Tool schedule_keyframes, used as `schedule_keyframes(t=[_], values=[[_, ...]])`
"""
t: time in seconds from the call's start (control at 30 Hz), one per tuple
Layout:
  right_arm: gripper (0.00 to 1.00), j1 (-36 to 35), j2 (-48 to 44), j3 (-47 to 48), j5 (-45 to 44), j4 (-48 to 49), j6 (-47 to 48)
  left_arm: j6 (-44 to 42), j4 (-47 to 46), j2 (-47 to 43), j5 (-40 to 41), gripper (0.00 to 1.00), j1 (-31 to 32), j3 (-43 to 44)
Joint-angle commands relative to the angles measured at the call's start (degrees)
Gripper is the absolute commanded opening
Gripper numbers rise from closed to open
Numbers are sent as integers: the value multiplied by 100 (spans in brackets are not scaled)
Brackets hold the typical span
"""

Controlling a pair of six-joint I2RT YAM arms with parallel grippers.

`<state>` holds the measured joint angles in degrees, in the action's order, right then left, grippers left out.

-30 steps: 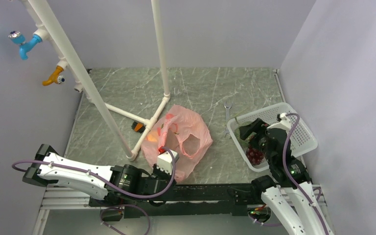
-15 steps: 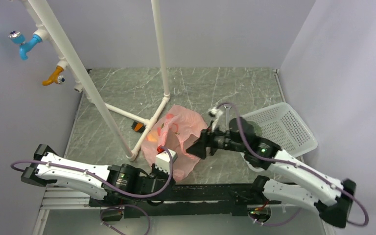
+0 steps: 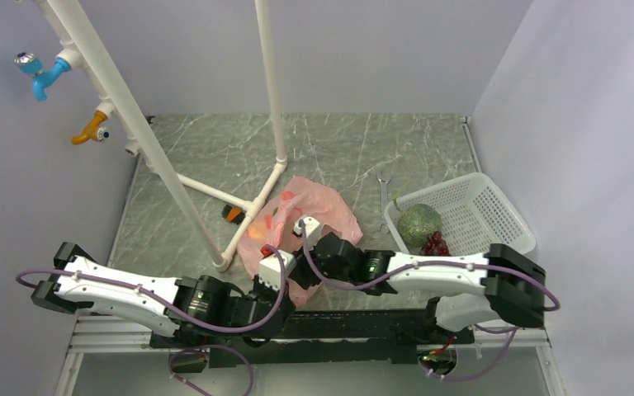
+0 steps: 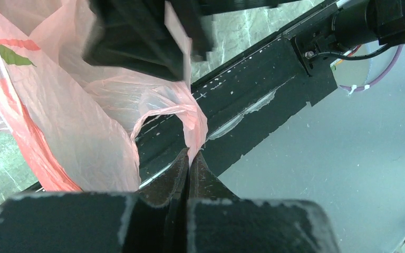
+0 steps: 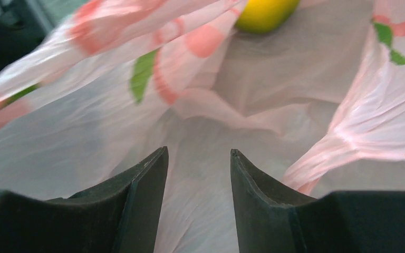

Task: Take the fake fruits out of the plastic bag
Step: Take out the fake fruit from the plastic bag.

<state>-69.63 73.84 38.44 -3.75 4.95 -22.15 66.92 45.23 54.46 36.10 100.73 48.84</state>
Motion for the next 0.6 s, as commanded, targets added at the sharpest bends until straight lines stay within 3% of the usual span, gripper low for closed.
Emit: schedule_keyframes(t=[0.0, 0.3, 0.57], values=[[49, 1, 579, -20, -929, 1607, 533, -141, -73, -41, 106, 0, 80, 267], [54, 239, 1647, 238, -2129, 2492, 1384, 77, -31, -5, 189, 0, 340, 300], [58, 636, 2089, 659, -3007, 2299, 2308, 245, 296, -79, 287, 0, 501, 345]])
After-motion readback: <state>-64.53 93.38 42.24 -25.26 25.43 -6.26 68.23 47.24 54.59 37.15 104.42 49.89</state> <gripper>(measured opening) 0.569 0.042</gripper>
